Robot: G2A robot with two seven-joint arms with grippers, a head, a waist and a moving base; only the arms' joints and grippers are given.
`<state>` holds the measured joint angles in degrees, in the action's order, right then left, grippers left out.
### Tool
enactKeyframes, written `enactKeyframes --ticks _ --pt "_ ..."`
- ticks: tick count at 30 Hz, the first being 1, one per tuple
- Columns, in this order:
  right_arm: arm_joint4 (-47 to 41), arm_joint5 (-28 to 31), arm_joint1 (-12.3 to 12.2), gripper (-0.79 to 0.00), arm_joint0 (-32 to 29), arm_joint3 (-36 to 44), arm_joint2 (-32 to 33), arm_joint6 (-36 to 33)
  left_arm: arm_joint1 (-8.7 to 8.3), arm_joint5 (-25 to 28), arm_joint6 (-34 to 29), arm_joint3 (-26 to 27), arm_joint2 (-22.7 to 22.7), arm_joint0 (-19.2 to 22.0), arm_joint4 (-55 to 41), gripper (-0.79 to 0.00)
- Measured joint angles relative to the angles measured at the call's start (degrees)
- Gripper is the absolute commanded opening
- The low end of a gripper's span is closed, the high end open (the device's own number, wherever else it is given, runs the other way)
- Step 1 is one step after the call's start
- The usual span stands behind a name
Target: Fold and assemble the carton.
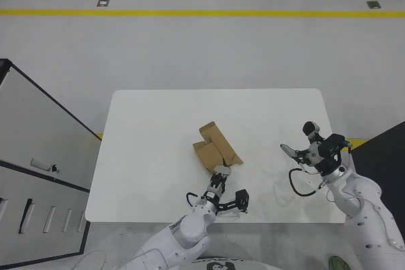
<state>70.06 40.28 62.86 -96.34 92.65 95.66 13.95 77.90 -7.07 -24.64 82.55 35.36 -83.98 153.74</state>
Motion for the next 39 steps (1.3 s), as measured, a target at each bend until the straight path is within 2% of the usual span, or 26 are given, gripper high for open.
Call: enactKeyframes --ticks 7,8,12,14,16,19,22,29,30,31,32,39 --pt "0.0 0.0 0.0 0.000 0.0 0.0 0.0 0.0 0.60 -0.3 -0.6 -1.1 0.2 0.0 1.0 -0.400" --pt "0.0 0.0 0.0 0.000 0.0 0.0 0.0 0.0 0.67 -0.3 -0.6 -1.3 0.2 0.0 1.1 -0.388" --pt "0.0 0.0 0.0 0.000 0.0 0.0 0.0 0.0 1.00 0.1 -0.6 -2.0 0.1 0.0 1.5 -0.259" --pt "0.0 0.0 0.0 0.000 0.0 0.0 0.0 0.0 1.21 0.1 -0.7 -2.3 0.1 0.0 1.6 -0.262" --pt "0.0 0.0 0.0 0.000 0.0 0.0 0.0 0.0 1.40 0.0 -0.9 -2.5 0.1 0.0 1.7 -0.286" --pt "0.0 0.0 0.0 0.000 0.0 0.0 0.0 0.0 1.64 -0.8 -2.0 -2.9 0.4 0.0 2.3 -0.400" --pt "0.0 0.0 0.0 0.000 0.0 0.0 0.0 0.0 1.88 -1.7 -3.1 -3.2 0.8 -0.1 2.7 -0.446" --pt "0.0 0.0 0.0 0.000 0.0 0.0 0.0 0.0 2.28 -2.4 -3.2 -3.8 1.4 -0.4 2.8 -0.480" --pt "0.0 0.0 0.0 0.000 0.0 0.0 0.0 0.0 2.34 -2.4 -3.2 -3.9 1.4 -0.4 2.8 -0.523" --pt "0.0 0.0 0.0 0.000 0.0 0.0 0.0 0.0 2.40 -2.5 -3.2 -3.9 1.5 -0.4 2.7 -0.603" --pt "0.0 0.0 0.0 0.000 0.0 0.0 0.0 0.0 2.45 -2.6 -3.2 -3.9 1.6 -0.4 2.7 -0.785" --pt "0.0 0.0 0.0 0.000 0.0 0.0 0.0 0.0 2.21 -5.0 -2.4 -2.0 2.9 -1.6 4.4 -0.785"
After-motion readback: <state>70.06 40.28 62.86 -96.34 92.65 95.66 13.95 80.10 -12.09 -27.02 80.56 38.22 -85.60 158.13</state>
